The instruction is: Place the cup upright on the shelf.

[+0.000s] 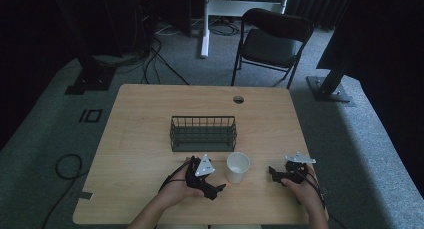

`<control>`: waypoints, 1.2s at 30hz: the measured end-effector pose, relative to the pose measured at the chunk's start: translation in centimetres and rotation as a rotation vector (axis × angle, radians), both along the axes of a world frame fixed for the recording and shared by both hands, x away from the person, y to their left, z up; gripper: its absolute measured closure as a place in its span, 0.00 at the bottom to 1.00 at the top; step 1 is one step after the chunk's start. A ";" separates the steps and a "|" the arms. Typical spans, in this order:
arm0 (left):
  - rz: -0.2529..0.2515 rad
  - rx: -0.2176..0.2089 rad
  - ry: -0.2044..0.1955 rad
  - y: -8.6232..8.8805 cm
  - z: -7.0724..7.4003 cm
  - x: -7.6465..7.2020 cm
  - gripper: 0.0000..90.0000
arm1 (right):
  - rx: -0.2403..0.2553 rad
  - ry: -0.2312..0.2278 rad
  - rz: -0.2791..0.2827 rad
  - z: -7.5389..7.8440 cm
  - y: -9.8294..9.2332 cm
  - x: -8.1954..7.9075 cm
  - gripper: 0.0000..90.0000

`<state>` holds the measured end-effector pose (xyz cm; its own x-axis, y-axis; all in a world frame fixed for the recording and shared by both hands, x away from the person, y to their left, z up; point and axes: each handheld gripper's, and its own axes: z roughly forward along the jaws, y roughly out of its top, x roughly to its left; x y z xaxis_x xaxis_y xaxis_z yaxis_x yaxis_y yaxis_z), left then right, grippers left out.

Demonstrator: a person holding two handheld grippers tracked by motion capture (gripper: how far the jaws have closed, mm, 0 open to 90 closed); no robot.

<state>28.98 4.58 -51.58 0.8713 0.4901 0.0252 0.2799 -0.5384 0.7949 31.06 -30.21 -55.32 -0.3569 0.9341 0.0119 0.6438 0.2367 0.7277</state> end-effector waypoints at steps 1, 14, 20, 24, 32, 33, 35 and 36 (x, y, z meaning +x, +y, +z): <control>0.000 -0.007 0.001 -0.3 0.0 0.1 0.01 | 0.000 0.000 0.000 0.0 0.0 0.0 0.14; -0.015 -0.046 -0.019 -2.8 0.5 1.0 0.02 | 0.001 0.001 -0.001 0.0 0.0 0.0 0.14; -0.018 -0.051 -0.035 -3.7 0.7 1.3 0.02 | 0.003 0.001 -0.001 0.0 0.0 0.0 0.14; -0.025 -0.065 -0.047 -4.3 0.9 1.3 0.02 | 0.000 0.000 -0.001 0.0 0.0 0.0 0.14; -0.009 -0.117 -0.077 -5.3 0.8 1.5 0.03 | 0.001 0.001 -0.001 0.0 0.0 0.0 0.14; -0.014 -0.113 -0.080 -5.3 0.8 1.5 0.05 | 0.001 0.000 0.000 0.0 0.0 0.0 0.14; -0.013 -0.122 -0.083 -5.6 0.7 1.5 0.06 | 0.002 0.000 0.000 0.0 0.0 0.0 0.14; -0.014 -0.122 -0.080 -5.7 0.7 1.5 0.06 | 0.002 0.000 0.000 0.0 0.0 0.0 0.14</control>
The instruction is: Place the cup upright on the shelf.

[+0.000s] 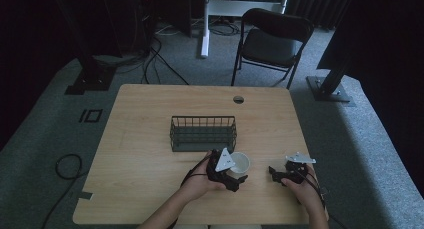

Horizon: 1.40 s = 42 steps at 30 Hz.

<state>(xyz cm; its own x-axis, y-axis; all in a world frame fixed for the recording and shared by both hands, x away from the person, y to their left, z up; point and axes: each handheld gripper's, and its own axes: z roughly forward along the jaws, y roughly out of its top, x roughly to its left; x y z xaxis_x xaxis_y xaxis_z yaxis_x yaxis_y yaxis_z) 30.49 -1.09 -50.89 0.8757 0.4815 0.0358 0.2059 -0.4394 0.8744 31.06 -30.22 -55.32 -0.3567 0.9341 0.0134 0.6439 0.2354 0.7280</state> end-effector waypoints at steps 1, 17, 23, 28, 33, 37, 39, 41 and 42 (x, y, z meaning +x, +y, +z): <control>-0.003 0.005 -0.001 -0.1 0.0 0.0 0.06 | -0.001 0.000 0.000 0.0 0.0 0.0 0.14; 0.021 -0.039 -0.029 -0.6 -0.2 0.4 0.22 | -0.001 0.000 -0.002 0.0 0.0 0.0 0.14; 0.025 -0.071 -0.043 -0.2 1.0 0.3 0.22 | -0.003 0.000 -0.001 0.0 0.0 0.0 0.14; 0.024 -0.083 -0.060 0.3 2.7 0.4 0.22 | -0.003 0.000 0.000 0.0 0.0 0.0 0.14; 0.030 -0.095 -0.070 0.7 4.1 0.5 0.22 | -0.003 -0.001 -0.001 0.0 0.0 0.0 0.14; 0.043 -0.107 -0.069 1.0 5.3 0.8 0.22 | -0.002 0.000 -0.001 0.0 0.0 0.0 0.14; 0.046 -0.118 -0.070 1.2 5.9 0.9 0.22 | -0.002 -0.001 -0.002 0.0 0.0 0.0 0.14; 0.055 -0.129 -0.079 1.3 6.7 1.1 0.22 | -0.003 0.000 -0.002 0.0 0.0 0.0 0.14; 0.058 -0.131 -0.084 1.3 7.1 1.1 0.22 | -0.005 -0.001 0.000 0.0 0.0 0.0 0.14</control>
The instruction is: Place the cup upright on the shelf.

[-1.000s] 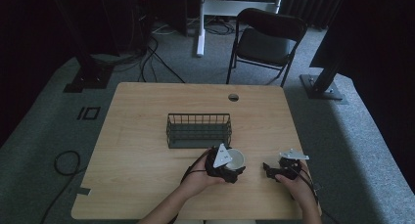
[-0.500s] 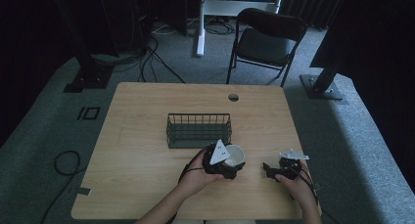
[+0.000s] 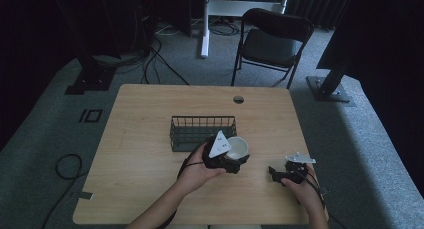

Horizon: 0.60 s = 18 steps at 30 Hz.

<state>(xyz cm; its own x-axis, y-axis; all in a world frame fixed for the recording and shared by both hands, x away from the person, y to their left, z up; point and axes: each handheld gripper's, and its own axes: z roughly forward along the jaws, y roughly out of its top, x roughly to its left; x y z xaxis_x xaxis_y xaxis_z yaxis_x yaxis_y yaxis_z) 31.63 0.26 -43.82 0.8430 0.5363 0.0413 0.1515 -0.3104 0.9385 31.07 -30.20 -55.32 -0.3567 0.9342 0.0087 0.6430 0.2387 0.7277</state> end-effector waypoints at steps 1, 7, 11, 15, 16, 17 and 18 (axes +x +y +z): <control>0.004 -0.005 -0.007 0.1 0.4 0.1 0.22 | 0.001 0.000 -0.001 0.0 0.0 0.0 0.14; 0.028 -0.040 -0.032 0.4 2.8 0.7 0.22 | 0.001 0.000 -0.001 0.0 0.0 0.0 0.14; 0.050 -0.052 -0.048 0.6 3.9 1.4 0.22 | 0.001 0.000 0.000 0.0 0.0 0.0 0.14; 0.107 -0.083 -0.050 0.9 4.8 2.4 0.22 | 0.001 0.000 -0.001 0.0 0.0 0.0 0.14; 0.116 -0.085 -0.049 1.0 5.0 2.6 0.22 | 0.001 0.000 -0.001 0.0 0.0 0.0 0.14; 0.129 -0.088 -0.053 1.1 5.2 2.8 0.22 | 0.001 0.000 -0.001 0.0 0.0 0.0 0.14; 0.149 -0.094 -0.056 1.2 5.4 3.1 0.22 | 0.001 0.000 -0.001 0.0 0.0 0.0 0.14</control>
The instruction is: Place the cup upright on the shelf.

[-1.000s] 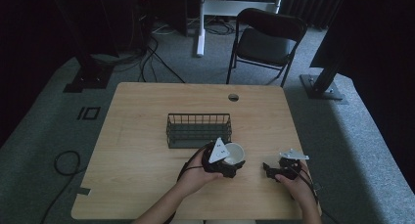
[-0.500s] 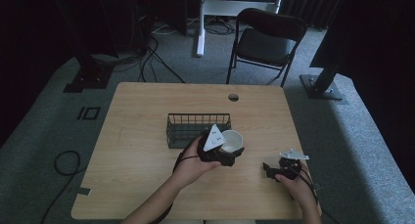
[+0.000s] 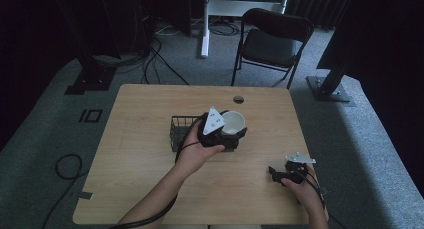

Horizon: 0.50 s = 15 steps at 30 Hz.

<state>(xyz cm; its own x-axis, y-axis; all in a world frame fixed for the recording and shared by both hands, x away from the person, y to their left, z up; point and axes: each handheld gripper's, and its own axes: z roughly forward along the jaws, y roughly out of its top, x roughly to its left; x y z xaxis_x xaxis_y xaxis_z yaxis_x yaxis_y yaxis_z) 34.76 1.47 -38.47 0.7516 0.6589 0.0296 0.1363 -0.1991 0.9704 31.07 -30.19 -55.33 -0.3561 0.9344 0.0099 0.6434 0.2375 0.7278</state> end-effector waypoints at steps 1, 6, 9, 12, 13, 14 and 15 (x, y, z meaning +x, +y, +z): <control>0.010 -0.004 0.000 0.1 0.1 0.2 0.22 | 0.000 0.000 0.000 0.0 0.0 0.0 0.14; 0.089 -0.027 -0.024 0.7 -0.1 1.3 0.22 | 0.000 0.000 0.000 0.0 0.0 0.0 0.14; 0.141 -0.025 -0.031 1.2 -0.8 2.1 0.22 | 0.000 0.000 0.000 0.0 0.0 0.0 0.14; 0.172 -0.039 -0.002 1.7 -1.5 2.9 0.22 | 0.000 0.000 0.000 0.0 0.0 0.0 0.14; 0.183 -0.044 0.008 1.8 -1.8 3.2 0.22 | 0.000 0.000 0.000 0.0 0.0 0.0 0.14; 0.194 -0.047 0.013 1.9 -2.0 3.4 0.22 | 0.000 0.000 -0.001 0.0 0.0 0.0 0.14; 0.203 -0.048 0.025 2.0 -2.3 3.8 0.22 | 0.000 0.000 0.000 0.0 0.0 0.0 0.14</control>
<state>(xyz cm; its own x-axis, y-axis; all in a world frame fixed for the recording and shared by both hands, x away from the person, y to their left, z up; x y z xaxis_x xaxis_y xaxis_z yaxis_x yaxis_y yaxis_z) 38.53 3.45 -40.76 0.6037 0.7969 -0.0224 0.1930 -0.1189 0.9740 31.07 -30.19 -55.33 -0.3557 0.9345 0.0098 0.6433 0.2372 0.7279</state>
